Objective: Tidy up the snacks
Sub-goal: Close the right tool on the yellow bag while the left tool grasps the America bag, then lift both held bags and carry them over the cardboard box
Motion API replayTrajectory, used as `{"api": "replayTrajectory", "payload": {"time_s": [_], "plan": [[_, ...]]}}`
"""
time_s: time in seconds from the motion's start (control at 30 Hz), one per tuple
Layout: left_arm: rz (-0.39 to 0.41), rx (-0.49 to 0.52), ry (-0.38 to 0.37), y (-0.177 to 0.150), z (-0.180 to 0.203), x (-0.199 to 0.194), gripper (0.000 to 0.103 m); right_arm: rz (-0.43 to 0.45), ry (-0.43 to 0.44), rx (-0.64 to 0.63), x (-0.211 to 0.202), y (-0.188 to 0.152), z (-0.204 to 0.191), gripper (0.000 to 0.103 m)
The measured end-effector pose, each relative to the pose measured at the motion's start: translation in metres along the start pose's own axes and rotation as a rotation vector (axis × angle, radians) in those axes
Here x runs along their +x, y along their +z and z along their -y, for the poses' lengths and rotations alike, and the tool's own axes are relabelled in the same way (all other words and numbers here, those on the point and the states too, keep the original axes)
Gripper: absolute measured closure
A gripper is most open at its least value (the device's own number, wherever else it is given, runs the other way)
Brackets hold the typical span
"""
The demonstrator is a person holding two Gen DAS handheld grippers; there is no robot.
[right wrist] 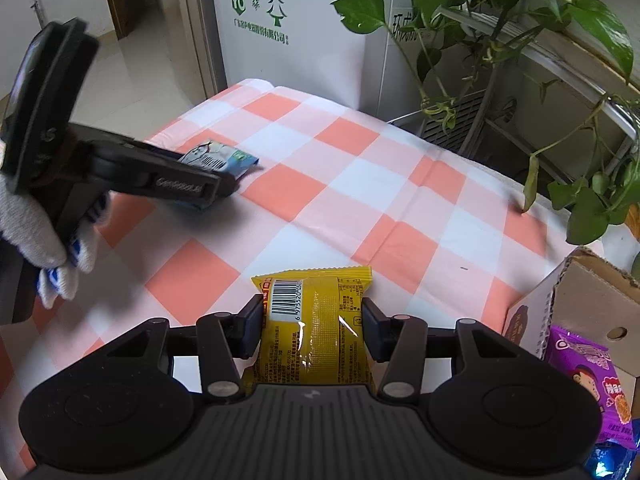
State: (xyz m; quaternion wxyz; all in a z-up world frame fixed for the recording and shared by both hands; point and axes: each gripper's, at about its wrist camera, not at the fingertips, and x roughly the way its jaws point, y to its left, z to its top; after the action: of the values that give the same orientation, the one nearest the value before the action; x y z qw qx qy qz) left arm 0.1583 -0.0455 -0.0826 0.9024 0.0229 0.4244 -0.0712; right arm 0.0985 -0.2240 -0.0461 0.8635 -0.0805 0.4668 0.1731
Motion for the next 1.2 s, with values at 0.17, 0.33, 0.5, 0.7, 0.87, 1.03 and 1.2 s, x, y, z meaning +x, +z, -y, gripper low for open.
{"api": "replayTrajectory", "payload": {"time_s": [0.17, 0.33, 0.5, 0.7, 0.87, 1.03, 1.2], "plan": [[0.022, -0.002, -0.006, -0.001, -0.001, -0.021, 0.054, 0.013, -0.012, -0.005, -0.003, 0.001, -0.001, 0.047], [0.036, -0.026, -0.012, -0.011, -0.003, -0.043, 0.054, 0.038, -0.013, -0.006, -0.012, 0.001, -0.004, 0.047], [0.034, -0.047, -0.011, -0.028, -0.002, -0.06, 0.054, 0.063, -0.014, 0.001, -0.025, -0.002, -0.007, 0.047], [0.032, -0.057, -0.002, -0.047, 0.001, -0.077, 0.054, 0.097, -0.021, 0.017, -0.041, -0.006, -0.006, 0.047], [0.047, -0.059, 0.018, -0.059, 0.005, -0.094, 0.054, 0.116, -0.032, 0.023, -0.053, -0.013, -0.003, 0.047], [0.047, -0.058, 0.028, -0.07, 0.01, -0.107, 0.054, 0.131, -0.046, 0.027, -0.064, -0.022, 0.0, 0.047], [0.05, -0.082, 0.026, -0.079, 0.016, -0.12, 0.054, 0.143, -0.051, 0.033, -0.075, -0.03, 0.004, 0.047]]}}
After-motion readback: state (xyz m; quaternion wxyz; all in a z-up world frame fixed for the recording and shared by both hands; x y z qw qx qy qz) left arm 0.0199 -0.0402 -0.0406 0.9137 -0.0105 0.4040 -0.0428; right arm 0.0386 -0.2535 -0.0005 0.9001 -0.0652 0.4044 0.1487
